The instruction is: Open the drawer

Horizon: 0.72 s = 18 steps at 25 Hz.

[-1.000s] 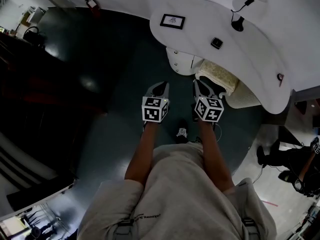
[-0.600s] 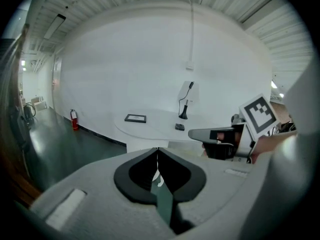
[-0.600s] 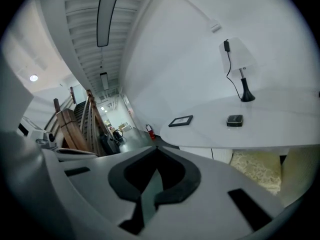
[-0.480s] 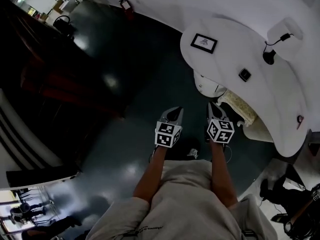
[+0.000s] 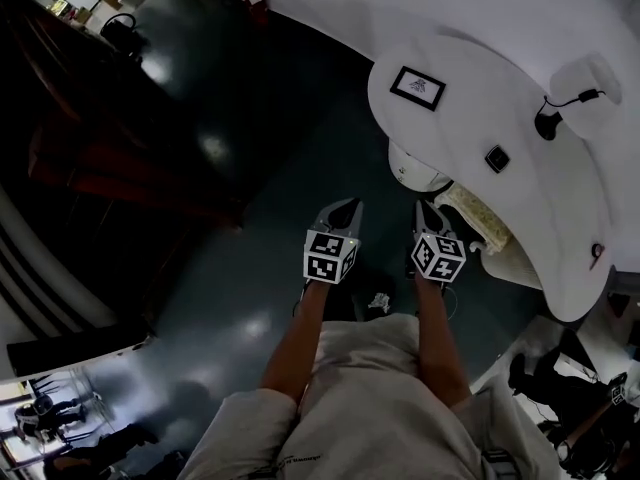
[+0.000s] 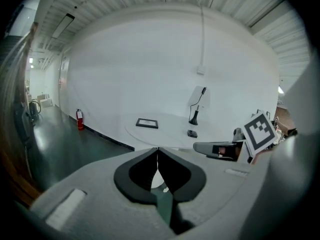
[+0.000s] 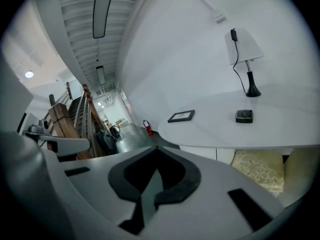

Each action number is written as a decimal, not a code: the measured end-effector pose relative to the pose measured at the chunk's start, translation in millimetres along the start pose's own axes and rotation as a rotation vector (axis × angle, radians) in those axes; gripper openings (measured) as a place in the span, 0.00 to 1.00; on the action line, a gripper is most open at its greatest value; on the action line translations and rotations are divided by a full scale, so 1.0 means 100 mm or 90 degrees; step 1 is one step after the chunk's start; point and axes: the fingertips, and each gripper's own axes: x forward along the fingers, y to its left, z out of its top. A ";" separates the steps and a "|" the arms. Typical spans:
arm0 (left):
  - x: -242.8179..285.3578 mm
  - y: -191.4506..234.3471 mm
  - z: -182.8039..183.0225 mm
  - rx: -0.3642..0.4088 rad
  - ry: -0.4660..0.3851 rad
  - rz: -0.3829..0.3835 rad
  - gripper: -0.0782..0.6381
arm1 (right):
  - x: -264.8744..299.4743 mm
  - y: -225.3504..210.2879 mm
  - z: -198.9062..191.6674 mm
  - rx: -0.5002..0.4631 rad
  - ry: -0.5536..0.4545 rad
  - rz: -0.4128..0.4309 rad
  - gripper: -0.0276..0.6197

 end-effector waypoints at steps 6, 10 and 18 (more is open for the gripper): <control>0.28 0.11 0.13 0.016 -0.004 -0.038 0.12 | 0.25 -0.06 0.11 -0.006 -0.002 -0.028 0.07; 0.51 0.24 0.08 0.029 0.002 -0.076 0.12 | 0.43 -0.04 -0.01 0.016 0.014 -0.012 0.07; 1.10 0.63 -0.18 0.063 0.031 -0.160 0.12 | 0.95 -0.16 -0.18 -0.031 0.025 -0.050 0.07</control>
